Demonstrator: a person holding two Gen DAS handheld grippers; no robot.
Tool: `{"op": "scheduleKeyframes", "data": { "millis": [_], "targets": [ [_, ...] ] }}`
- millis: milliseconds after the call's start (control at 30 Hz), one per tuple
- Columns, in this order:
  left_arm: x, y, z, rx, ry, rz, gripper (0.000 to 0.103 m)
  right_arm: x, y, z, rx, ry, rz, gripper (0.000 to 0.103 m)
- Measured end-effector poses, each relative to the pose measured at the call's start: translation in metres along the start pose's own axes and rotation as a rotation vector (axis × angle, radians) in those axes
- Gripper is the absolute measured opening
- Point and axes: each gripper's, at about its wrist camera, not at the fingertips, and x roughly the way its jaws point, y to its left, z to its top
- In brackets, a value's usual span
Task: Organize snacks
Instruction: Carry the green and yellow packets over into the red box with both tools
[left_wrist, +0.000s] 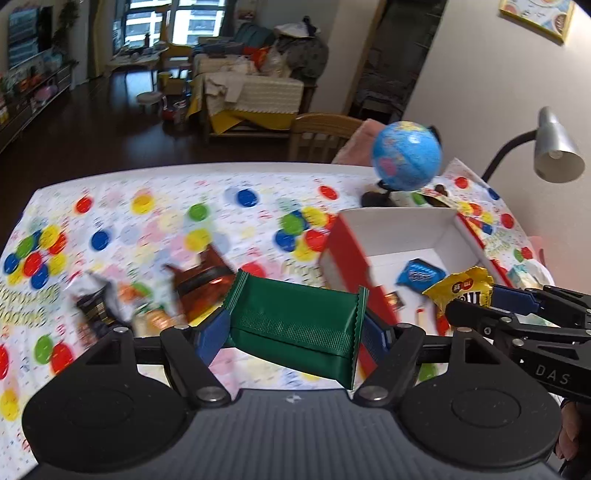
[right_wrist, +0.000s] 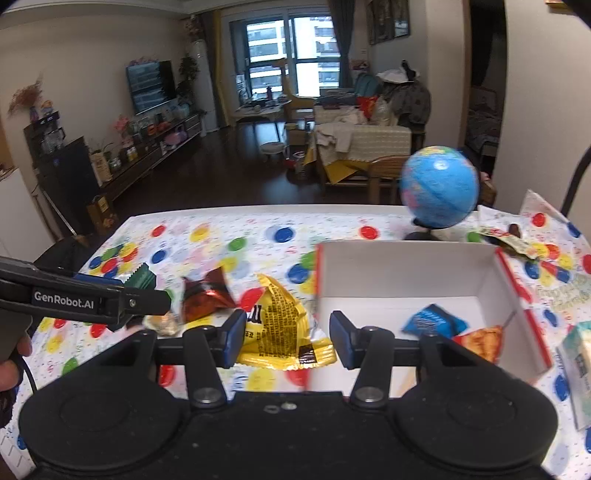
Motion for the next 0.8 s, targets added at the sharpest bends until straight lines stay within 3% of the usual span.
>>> {"op": "scheduleKeyframes", "data": {
  "millis": [400,800],
  "targets": [
    [0.042,-0.084,0.022,0.105,0.012,-0.035,0.075,0.002,-0.074,-0.003,0.030,-0.004,-0.075,0.048],
    [0.110,-0.133,0.040,0.152,0.073,-0.009,0.075,0.032,-0.143,0.002,0.054,0.033,-0.163,0.048]
  ]
}}
